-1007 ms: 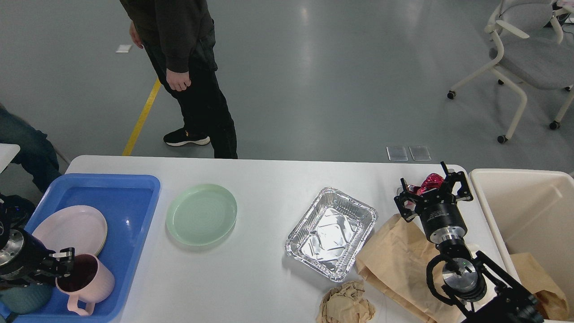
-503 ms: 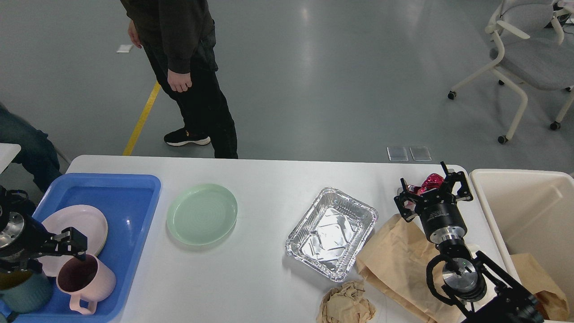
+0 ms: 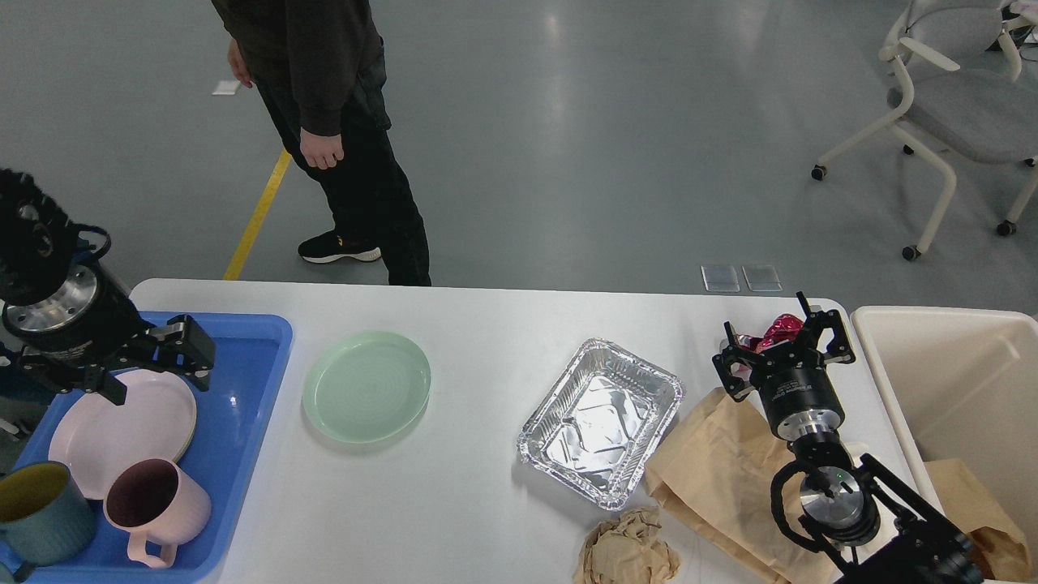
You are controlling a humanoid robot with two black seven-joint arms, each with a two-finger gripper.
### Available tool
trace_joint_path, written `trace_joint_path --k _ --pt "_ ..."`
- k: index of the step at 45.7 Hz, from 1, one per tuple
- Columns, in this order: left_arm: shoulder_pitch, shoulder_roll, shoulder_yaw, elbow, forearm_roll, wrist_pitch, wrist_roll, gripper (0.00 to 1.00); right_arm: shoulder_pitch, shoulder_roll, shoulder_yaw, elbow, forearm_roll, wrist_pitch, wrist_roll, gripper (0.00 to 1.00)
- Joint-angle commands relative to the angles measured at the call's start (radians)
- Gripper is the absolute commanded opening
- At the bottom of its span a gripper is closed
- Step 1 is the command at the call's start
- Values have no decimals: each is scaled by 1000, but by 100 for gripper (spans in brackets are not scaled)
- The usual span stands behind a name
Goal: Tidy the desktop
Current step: 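Move the left gripper to the rim of the pale green plate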
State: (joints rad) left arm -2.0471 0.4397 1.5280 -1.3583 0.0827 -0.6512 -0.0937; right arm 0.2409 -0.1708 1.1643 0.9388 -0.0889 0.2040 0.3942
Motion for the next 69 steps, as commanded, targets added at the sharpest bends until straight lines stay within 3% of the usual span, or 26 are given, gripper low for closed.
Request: trace_joint_path --k 1,8,13,25,33,39,50,55,63,69 --pt "-126 -156 20 -97 -110 -1 0 87 0 -1 0 0 0 0 0 100" --pt "-323 -300 -11 -212 -224 -2 0 87 0 1 0 0 0 0 0 100" --pt "-439 -337 -65 -280 -282 -7 0 87 0 -1 0 0 0 0 0 100" --pt "-507 -349 -58 -335 -394 -13 -1 87 0 -1 0 0 0 0 0 100" --pt "-464 -338 -57 -332 -402 2 -6 95 0 0 0 0 0 0 0 100" --pt "-438 -332 -52 -331 -389 22 -4 95 0 -1 0 0 0 0 0 100" --pt "-349 -323 -49 -323 -409 154 -3 95 0 -1 0 0 0 0 0 100" --pt "-279 -322 -45 -305 -543 199 0 93 0 -1 0 0 0 0 0 100" --pt "-88 -337 -34 -251 -863 321 37 90 0 0 0 0 0 0 0 100" --pt "44 -332 -77 -183 -1006 462 107 90 0 -1 0 0 0 0 0 100"
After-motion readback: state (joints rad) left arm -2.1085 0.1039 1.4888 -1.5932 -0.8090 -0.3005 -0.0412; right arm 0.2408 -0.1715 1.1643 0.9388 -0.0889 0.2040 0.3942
